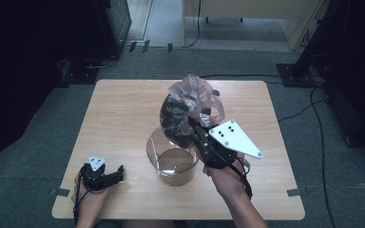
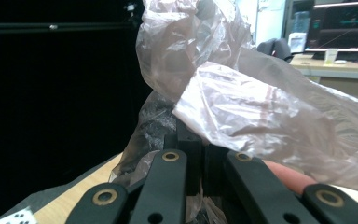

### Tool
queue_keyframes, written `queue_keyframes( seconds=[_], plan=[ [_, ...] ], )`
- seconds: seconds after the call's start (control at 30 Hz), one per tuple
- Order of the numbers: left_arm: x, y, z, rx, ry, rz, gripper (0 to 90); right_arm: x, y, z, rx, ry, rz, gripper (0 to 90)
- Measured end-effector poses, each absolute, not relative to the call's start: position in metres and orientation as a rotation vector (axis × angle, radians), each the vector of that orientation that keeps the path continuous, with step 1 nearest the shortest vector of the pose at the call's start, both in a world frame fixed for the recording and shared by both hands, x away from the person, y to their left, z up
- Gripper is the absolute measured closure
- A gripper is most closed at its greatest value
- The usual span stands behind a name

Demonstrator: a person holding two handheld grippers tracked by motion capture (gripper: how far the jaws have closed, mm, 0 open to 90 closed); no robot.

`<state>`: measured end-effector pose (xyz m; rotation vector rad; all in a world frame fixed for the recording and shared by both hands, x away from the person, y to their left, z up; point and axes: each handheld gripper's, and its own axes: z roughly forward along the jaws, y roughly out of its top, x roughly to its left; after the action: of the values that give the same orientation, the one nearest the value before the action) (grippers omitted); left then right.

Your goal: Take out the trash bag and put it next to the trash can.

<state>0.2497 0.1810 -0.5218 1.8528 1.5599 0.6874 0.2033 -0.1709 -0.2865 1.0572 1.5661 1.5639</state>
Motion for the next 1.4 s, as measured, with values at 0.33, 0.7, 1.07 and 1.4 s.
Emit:
queue_keyframes(
  seconds=[0.33, 0.7, 1.07, 1.4],
  plan=[
    [0.250, 0.181, -0.522, 1.853, 1.560, 0.688, 9.9, 0.210, -0.212, -0.277, 1.108, 1.470, 1.488, 89.7],
    [0.250, 0.181, -0.522, 1.853, 1.561, 0.689, 9.8, 0.223, -0.251, -0.294, 1.197, 1.412, 1.384, 89.7],
    [0.250, 0.181, -0.522, 1.853, 1.562, 0.689, 9.8, 0.255, -0.262, -0.342, 1.312, 1.442, 1.298, 89.7],
    [0.250, 0.181, -0.522, 1.852, 1.561, 0.689, 9.8, 0.292, -0.246, -0.387, 1.375, 1.525, 1.302, 89.7]
  ],
)
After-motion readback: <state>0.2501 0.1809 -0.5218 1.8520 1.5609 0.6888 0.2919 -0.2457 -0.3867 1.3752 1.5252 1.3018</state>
